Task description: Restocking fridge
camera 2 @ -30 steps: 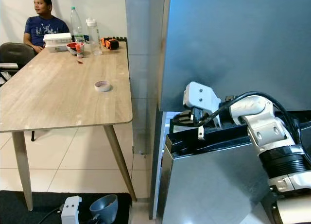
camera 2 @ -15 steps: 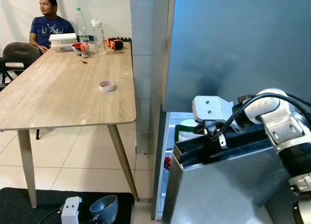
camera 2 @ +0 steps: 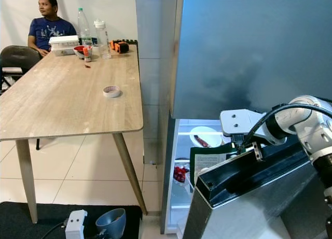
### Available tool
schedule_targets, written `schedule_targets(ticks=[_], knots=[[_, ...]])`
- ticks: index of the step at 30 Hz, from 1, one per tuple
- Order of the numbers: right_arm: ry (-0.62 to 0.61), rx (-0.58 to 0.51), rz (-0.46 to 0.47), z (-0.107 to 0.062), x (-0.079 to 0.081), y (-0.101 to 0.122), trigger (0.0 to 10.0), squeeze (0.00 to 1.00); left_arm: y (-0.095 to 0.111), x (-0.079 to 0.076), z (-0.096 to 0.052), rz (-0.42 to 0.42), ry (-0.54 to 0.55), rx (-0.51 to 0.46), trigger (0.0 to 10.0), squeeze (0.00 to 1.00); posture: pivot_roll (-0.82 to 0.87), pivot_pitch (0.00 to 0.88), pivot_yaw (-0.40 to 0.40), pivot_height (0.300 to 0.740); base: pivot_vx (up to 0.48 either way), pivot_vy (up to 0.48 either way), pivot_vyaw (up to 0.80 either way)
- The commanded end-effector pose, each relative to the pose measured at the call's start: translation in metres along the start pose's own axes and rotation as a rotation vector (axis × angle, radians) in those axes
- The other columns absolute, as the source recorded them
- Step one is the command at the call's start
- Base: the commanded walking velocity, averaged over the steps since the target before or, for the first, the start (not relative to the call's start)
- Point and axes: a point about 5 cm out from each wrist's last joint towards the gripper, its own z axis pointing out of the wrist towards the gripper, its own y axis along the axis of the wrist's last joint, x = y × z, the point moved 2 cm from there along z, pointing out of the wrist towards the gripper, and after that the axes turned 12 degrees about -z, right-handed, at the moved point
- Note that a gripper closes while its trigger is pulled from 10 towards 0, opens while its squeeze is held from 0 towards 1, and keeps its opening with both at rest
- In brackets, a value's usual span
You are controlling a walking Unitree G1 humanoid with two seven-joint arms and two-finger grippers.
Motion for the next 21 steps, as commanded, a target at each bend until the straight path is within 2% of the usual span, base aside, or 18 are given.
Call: schedule_targets(ticks=[1, 2, 4, 6, 7, 9, 13, 15, 21], knots=[[-0.045, -0.073, -0.05, -0.004, -0.01, 0.015, 10.0, 0.0, -0.002, 0.001, -0.001, 0.007, 0.009, 0.01, 10.0, 0.0, -0.11, 0.0, -0.013, 0.74, 0.0, 0.0, 0.0], [-0.113, -0.347, -0.107, 0.001, -0.019, 0.056, 10.0, 0.0, -0.002, 0.002, -0.001, 0.001, 0.021, 0.012, 10.0, 0.0, -0.11, 0.0, -0.013, 0.74, 0.0, 0.0, 0.0], [-0.113, -0.347, -0.107, 0.001, -0.019, 0.056, 10.0, 0.0, -0.002, 0.002, -0.001, 0.001, 0.021, 0.012, 10.0, 0.0, -0.11, 0.0, -0.013, 0.74, 0.0, 0.0, 0.0], [-0.155, -0.49, -0.11, 0.006, -0.022, 0.076, 10.0, 0.0, -0.003, 0.003, -0.001, -0.005, 0.027, 0.015, 10.0, 0.0, -0.1, 0.0, -0.01, 0.74, 0.0, 0.0, 0.0], [-0.155, -0.49, -0.11, 0.006, -0.022, 0.076, 10.0, 0.0, -0.003, 0.003, -0.001, -0.005, 0.027, 0.015, 10.0, 0.0, -0.1, 0.0, -0.01, 0.74, 0.0, 0.0, 0.0], [-0.154, -0.54, -0.085, 0.021, -0.016, 0.082, 10.0, 0.0, -0.005, 0.003, -0.001, -0.009, 0.035, 0.029, 10.0, 0.0, -0.1, 0.0, -0.009, 0.74, 0.0, 0.0, 0.0], [-0.106, -0.522, -0.077, 0.029, -0.006, 0.076, 10.0, 0.0, -0.009, 0.004, -0.001, -0.018, 0.051, 0.049, 10.0, 0.0, -0.1, 0.0, -0.004, 0.74, 0.0, 0.0, 0.0], [-0.083, -0.525, -0.076, 0.027, -0.002, 0.075, 10.0, 0.0, -0.01, 0.004, -0.001, -0.023, 0.054, 0.058, 10.0, 0.0, -0.1, 0.0, -0.004, 0.74, 0.0, 0.0, 0.0], [-0.081, -0.523, -0.075, 0.019, -0.004, 0.074, 10.0, 0.0, -0.011, 0.004, -0.001, -0.024, 0.055, 0.064, 10.0, 0.0, -0.1, 0.0, -0.004, 0.74, 0.0, 0.0, 0.0]])
